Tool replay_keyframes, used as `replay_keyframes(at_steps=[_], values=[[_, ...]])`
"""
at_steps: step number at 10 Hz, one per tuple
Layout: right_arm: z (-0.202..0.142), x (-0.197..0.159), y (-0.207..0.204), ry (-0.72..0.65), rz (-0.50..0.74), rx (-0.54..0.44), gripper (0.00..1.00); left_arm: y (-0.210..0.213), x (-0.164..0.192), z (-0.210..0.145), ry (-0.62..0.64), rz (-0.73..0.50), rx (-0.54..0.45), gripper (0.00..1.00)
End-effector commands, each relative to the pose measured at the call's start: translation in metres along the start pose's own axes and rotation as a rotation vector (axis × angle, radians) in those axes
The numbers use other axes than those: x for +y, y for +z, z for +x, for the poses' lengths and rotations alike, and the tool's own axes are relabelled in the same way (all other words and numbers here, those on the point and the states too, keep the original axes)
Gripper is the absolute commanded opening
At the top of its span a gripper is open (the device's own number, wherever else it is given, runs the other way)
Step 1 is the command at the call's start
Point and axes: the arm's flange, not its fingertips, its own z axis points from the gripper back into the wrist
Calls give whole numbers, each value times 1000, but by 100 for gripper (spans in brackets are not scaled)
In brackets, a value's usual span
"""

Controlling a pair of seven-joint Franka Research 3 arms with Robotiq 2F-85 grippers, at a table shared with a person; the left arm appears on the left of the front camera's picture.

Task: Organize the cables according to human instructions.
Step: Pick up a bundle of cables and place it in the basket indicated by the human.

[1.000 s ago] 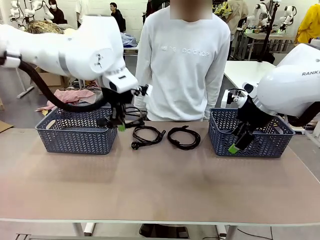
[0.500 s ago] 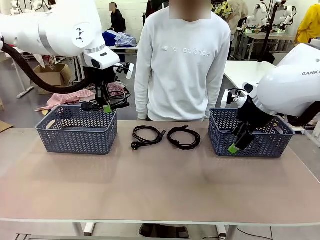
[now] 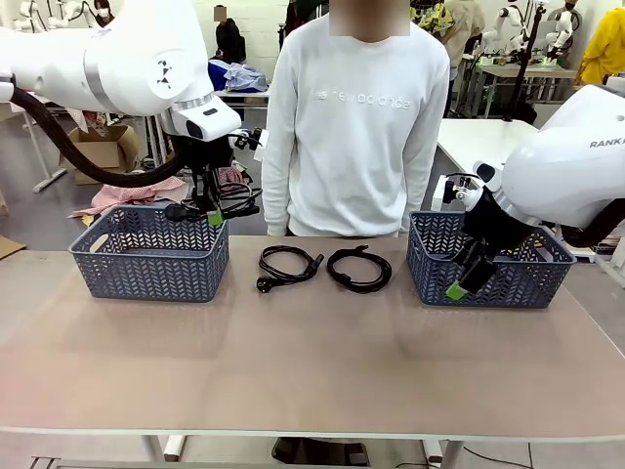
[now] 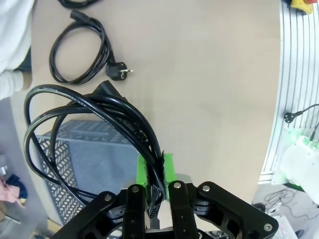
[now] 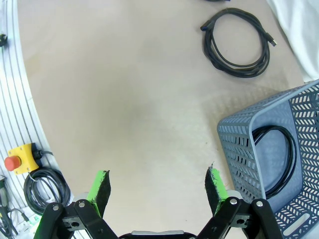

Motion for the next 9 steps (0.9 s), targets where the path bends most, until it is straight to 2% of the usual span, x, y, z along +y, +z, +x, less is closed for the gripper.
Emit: replay_keyframes(at_steps=[1, 2, 3, 9], values=[[0, 1, -1, -7, -6, 2, 100, 2, -1, -3, 5, 18, 5, 0], [0, 1, -1, -7, -6, 2, 100, 0, 0, 0, 0, 0, 0, 15], [0, 1, -1, -7, -6, 2, 100, -4, 14, -18, 2, 27, 48, 15], [0, 1, -1, -7, -6, 2, 100, -29, 62, -112, -52, 16, 74, 15]])
